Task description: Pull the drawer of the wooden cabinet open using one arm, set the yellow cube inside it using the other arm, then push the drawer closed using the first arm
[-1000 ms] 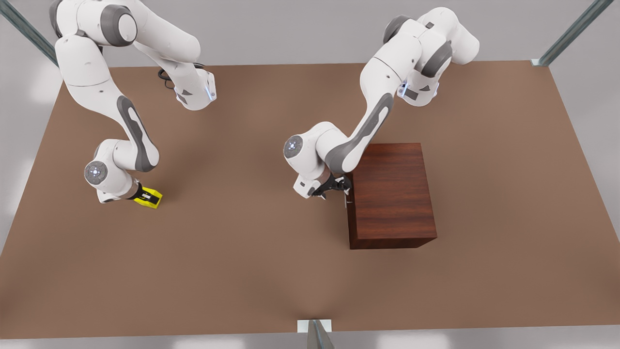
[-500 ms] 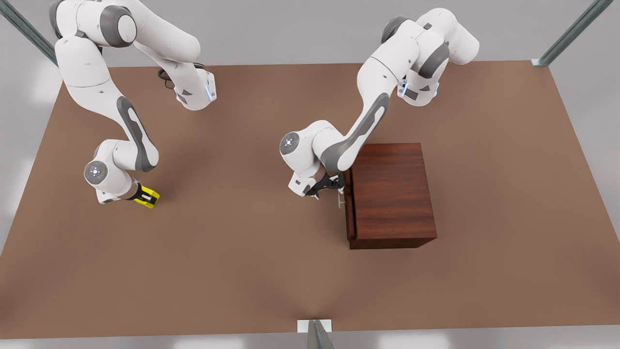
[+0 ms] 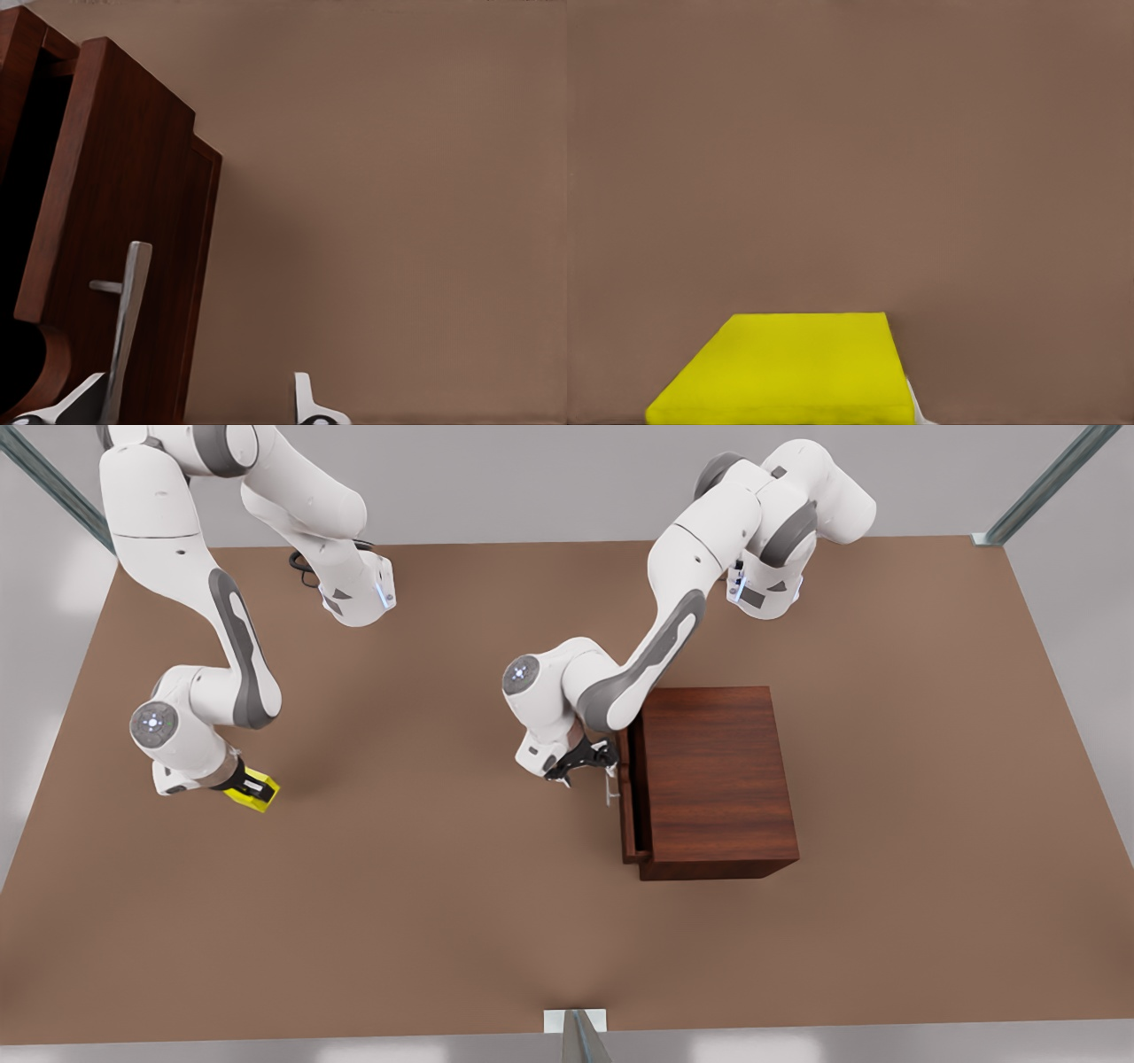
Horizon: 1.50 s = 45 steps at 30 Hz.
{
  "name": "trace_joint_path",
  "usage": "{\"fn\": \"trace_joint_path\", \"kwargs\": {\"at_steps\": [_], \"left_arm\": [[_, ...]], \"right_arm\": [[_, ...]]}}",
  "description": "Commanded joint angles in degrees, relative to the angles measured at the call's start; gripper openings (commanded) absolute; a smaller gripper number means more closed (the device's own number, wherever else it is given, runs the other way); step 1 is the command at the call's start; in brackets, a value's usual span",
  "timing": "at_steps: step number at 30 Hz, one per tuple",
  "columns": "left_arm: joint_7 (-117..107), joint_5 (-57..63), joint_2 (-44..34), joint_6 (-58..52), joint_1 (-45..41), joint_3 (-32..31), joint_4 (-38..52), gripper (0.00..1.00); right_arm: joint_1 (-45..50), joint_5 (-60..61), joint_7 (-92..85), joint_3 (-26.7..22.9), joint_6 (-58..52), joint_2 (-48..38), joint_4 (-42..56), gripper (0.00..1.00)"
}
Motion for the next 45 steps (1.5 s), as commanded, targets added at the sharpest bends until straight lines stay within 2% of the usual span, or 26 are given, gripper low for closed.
{"fn": "trace_joint_path", "kwargs": {"at_steps": [1,11,25,28,45], "left_arm": [[-3.1,0.0,0.0,1.0,-0.1,0.0,0.1,1.0],[-4.3,-0.1,0.0,2.3,-0.6,0.0,0.3,1.0],[-6.9,-0.1,0.8,4.6,-2.3,0.0,0.8,1.0],[-7.0,-0.1,0.8,4.6,-2.5,0.0,1.1,1.0],[-7.1,0.1,0.8,5.7,-3.8,-0.2,1.3,1.0]], "right_arm": [[0.0,-0.3,6.5,0.9,-7.8,-0.5,1.8,0.66],[0.0,1.6,11.5,4.5,-22.2,-0.5,13.4,0.66],[1.8,2.1,19.3,6.4,-28.9,0.4,21.2,0.67],[1.8,2.0,21.8,6.6,-34.1,1.0,26.1,0.67],[1.9,5.5,31.4,9.4,-34.0,1.1,27.2,0.67]]}}
